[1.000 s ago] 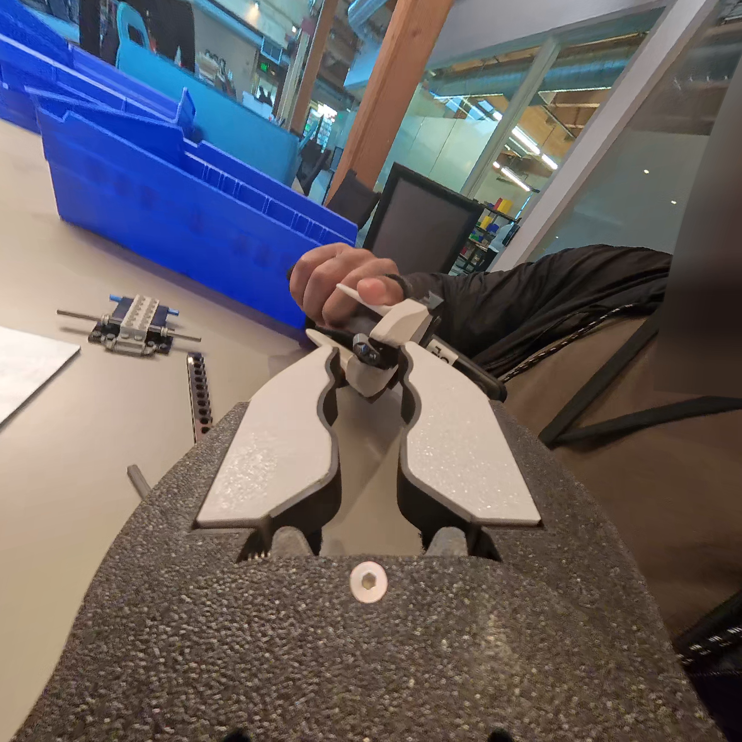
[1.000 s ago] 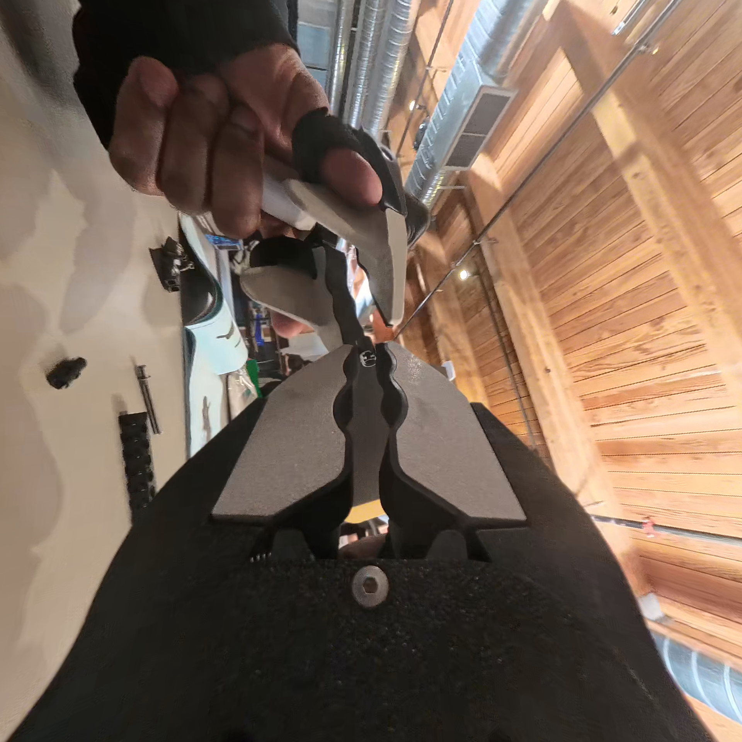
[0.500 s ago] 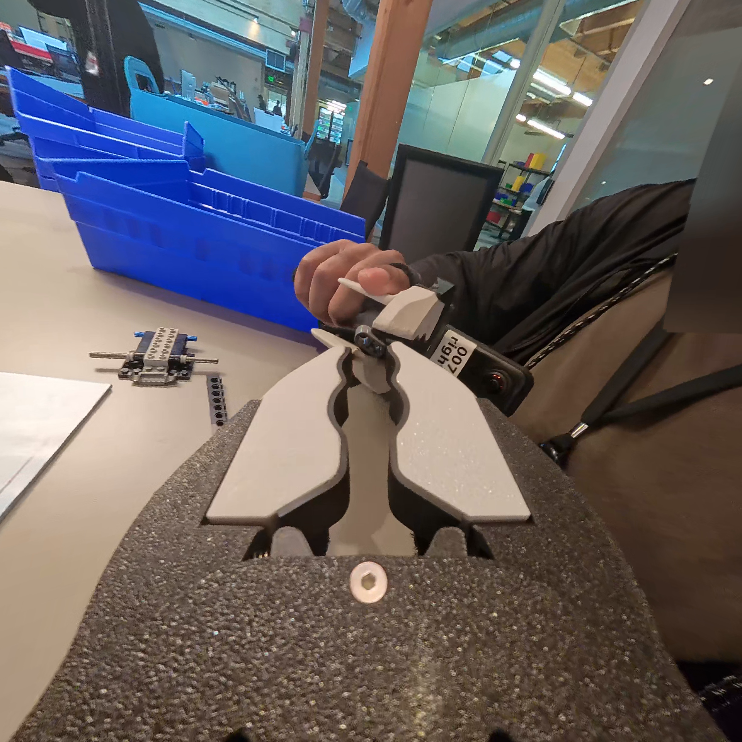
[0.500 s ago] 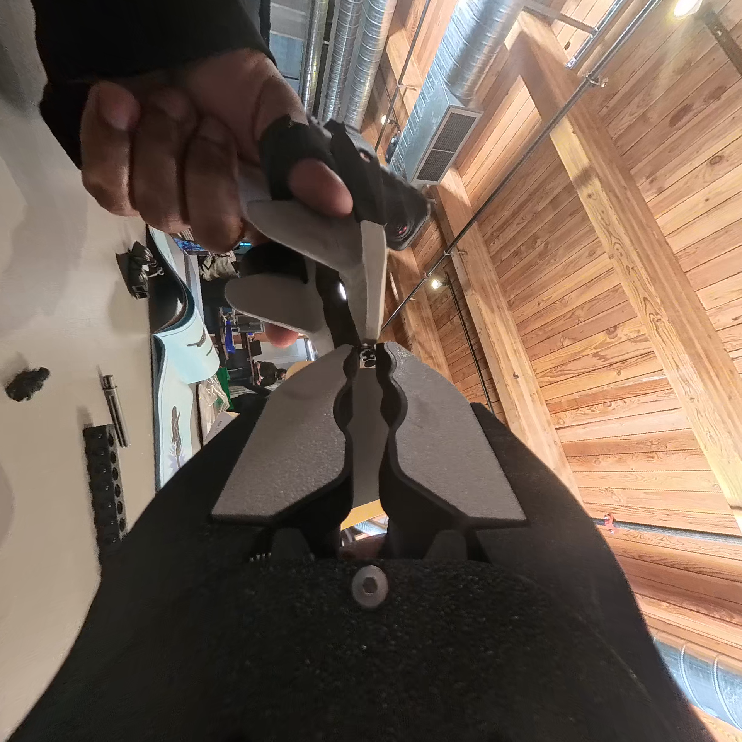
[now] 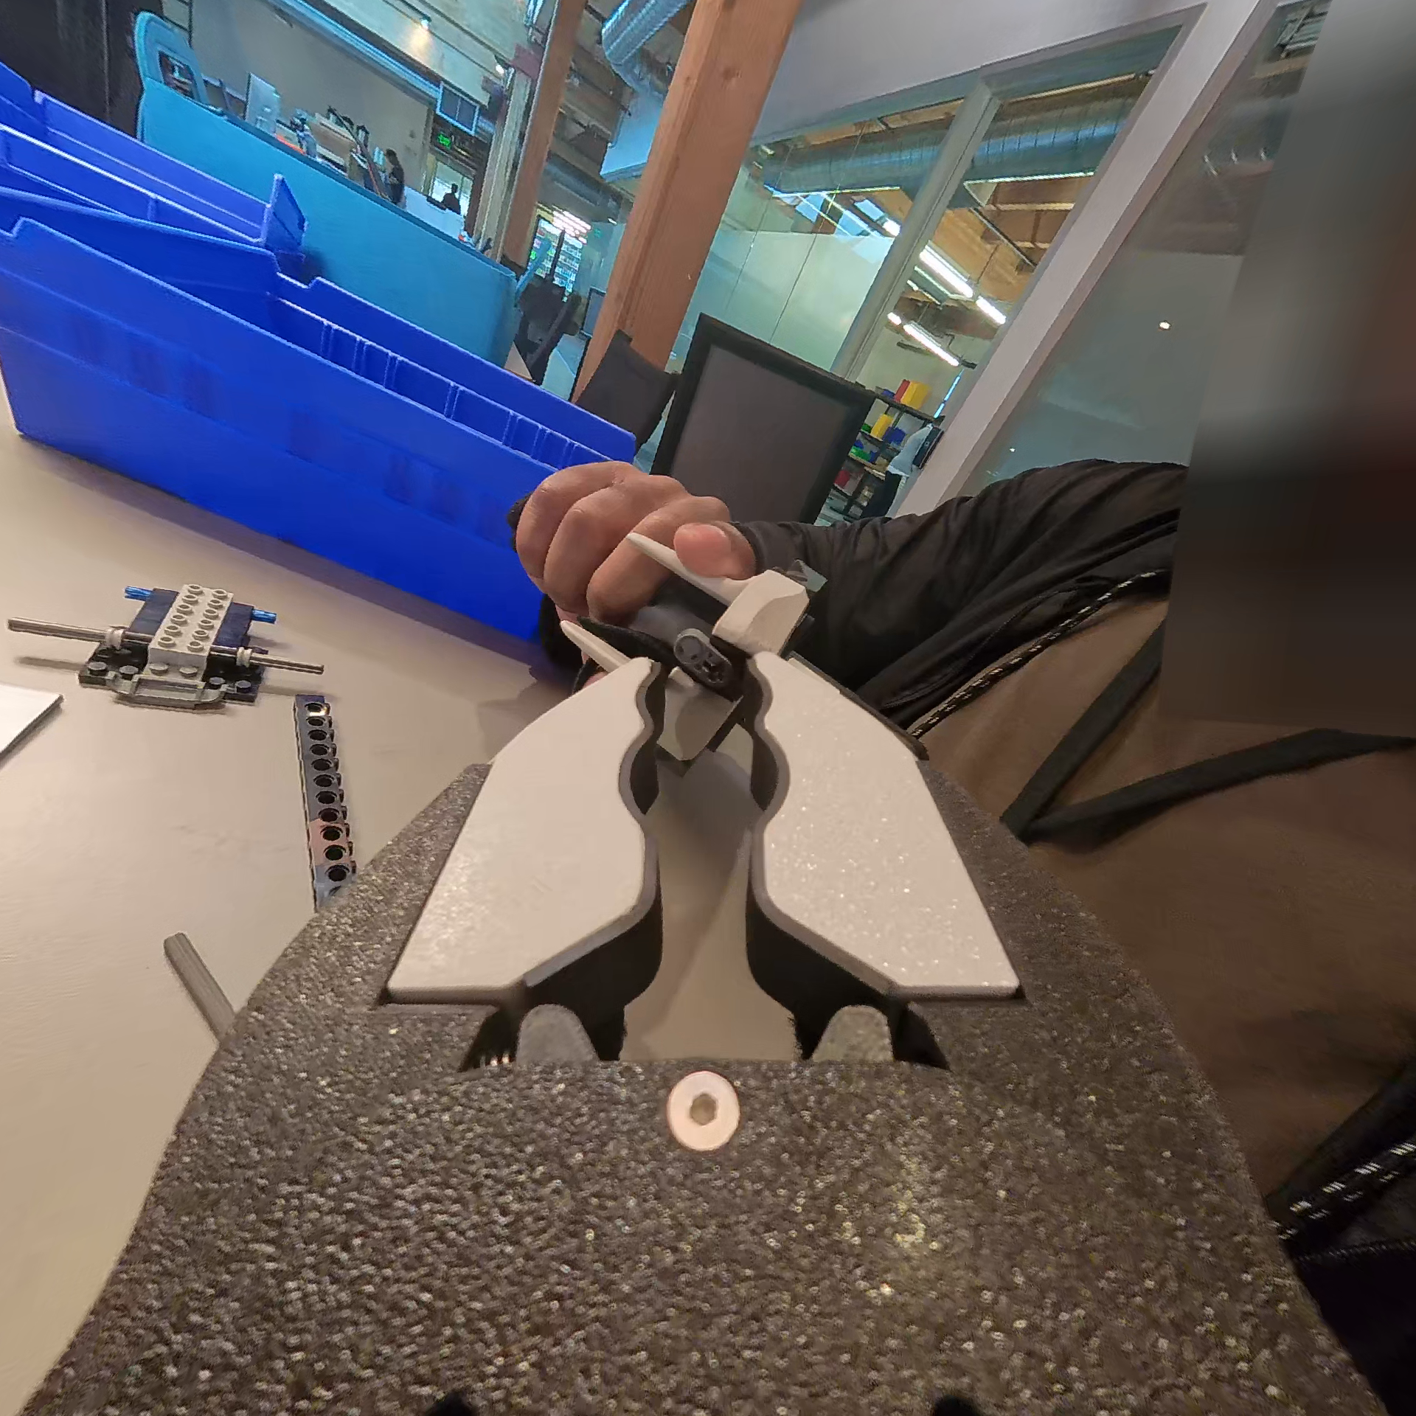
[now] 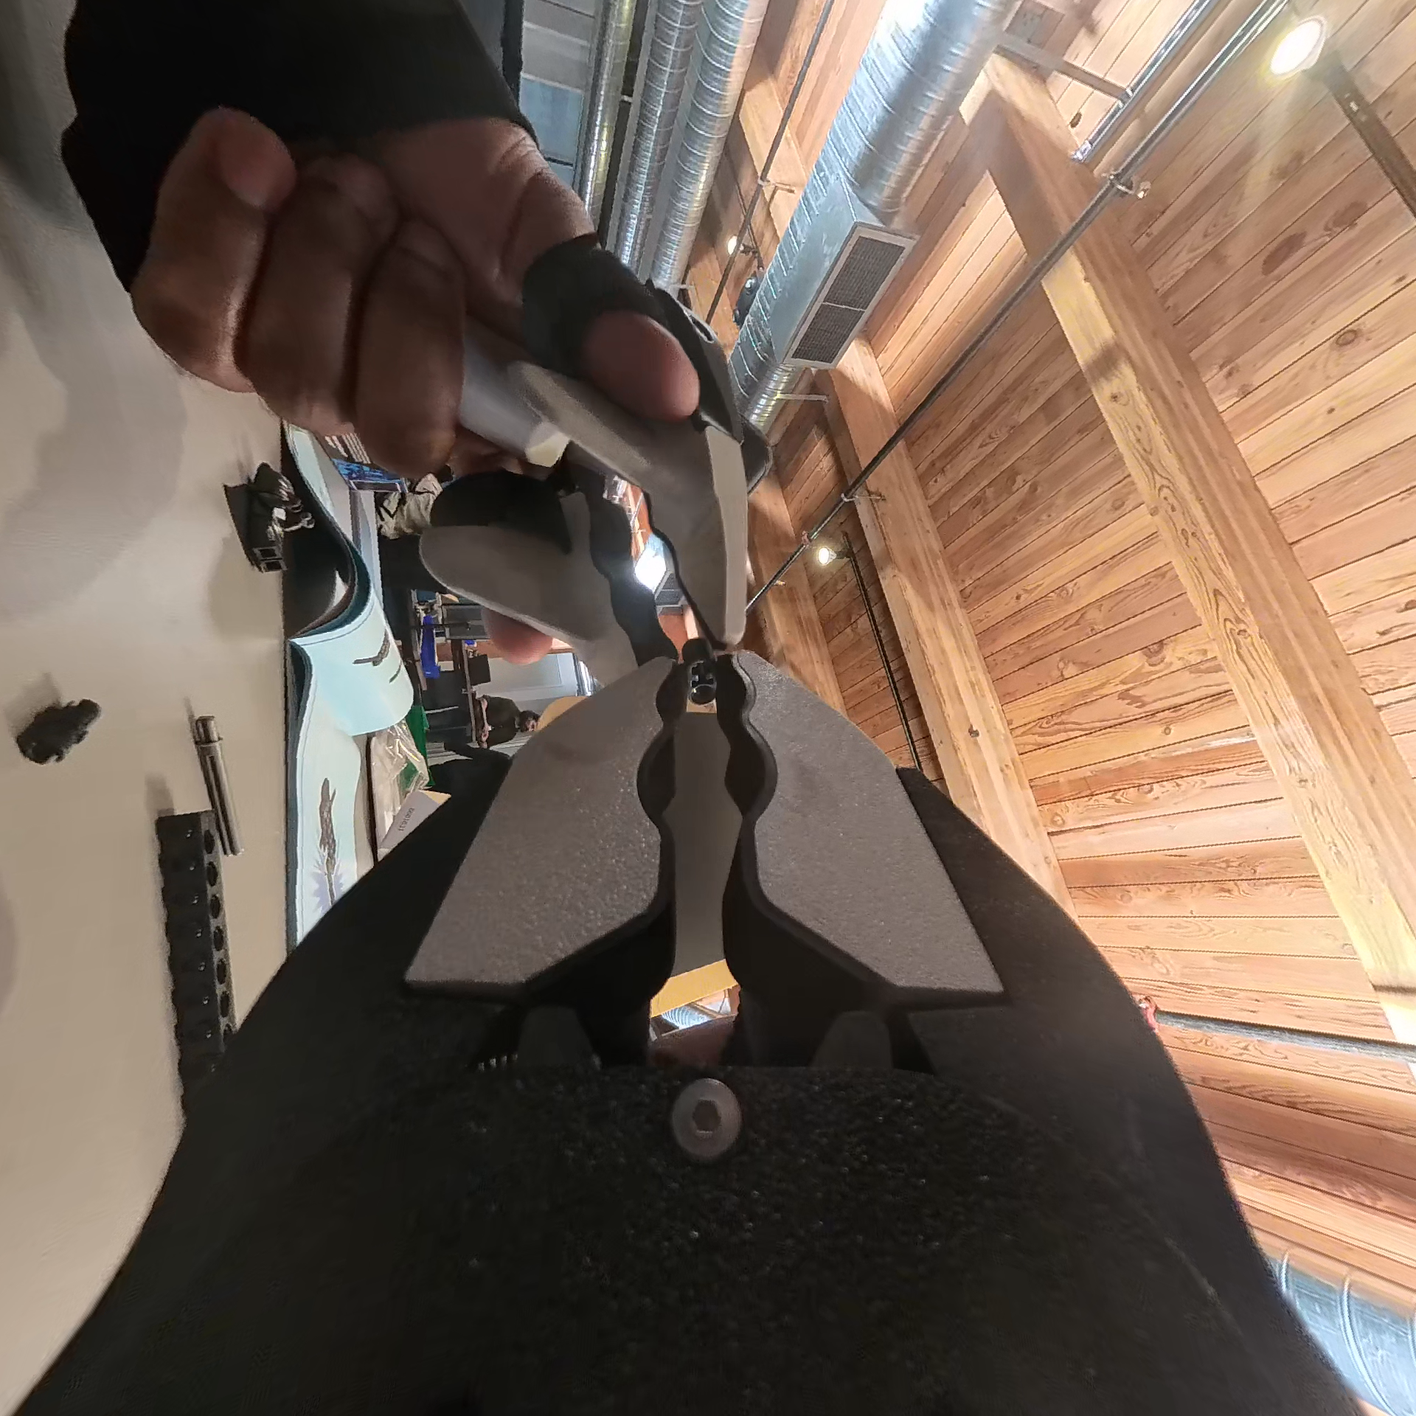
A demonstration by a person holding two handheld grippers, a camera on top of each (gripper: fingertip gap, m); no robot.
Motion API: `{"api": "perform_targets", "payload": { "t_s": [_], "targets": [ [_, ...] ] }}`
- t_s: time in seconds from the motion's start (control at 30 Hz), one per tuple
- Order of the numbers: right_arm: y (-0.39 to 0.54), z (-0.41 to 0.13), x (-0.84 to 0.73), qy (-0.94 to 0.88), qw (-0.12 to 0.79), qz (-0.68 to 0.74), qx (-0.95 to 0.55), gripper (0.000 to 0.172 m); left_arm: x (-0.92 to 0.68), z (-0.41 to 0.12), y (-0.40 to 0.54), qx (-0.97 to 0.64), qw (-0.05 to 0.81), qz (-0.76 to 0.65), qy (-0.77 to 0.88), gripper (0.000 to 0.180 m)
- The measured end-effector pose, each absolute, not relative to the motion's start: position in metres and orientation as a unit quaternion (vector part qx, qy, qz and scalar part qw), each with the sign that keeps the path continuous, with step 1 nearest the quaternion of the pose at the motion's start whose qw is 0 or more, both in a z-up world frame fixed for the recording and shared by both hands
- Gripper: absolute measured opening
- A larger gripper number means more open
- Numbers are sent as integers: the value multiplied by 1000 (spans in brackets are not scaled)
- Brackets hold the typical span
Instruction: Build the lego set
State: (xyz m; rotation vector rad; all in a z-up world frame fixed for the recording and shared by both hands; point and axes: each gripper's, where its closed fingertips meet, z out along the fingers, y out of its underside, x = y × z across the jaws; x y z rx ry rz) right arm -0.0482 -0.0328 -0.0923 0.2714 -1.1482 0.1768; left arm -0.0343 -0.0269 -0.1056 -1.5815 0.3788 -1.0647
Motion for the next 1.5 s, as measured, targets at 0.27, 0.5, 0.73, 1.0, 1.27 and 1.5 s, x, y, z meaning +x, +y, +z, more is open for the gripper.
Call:
{"api": "perform_targets", "payload": {
  "t_s": [0.27, 0.5, 0.73, 1.0, 1.27, 1.5],
  "targets": [
    [-34, -93, -47, -538, 828, 69, 146, 8, -34, -106, -28, -667, 546, -486, 145, 18],
    [-33, -95, -49, -546, 823, 66, 143, 8, -37, -110, -25, -679, 548, -465, 147, 16],
    [-33, -98, -53, -553, 820, 62, 133, 8, -41, -112, -22, -687, 559, -439, 149, 15],
    [-34, -100, -55, -557, 818, 62, 128, 8, -43, -113, -21, -686, 565, -434, 149, 15],
    [-33, -103, -53, -564, 813, 63, 129, 8, -42, -116, -21, -685, 565, -433, 154, 15],
    [-30, -106, -51, -563, 814, 41, 140, 8, -41, -118, -20, -693, 561, -425, 153, 15]
  ]
}}
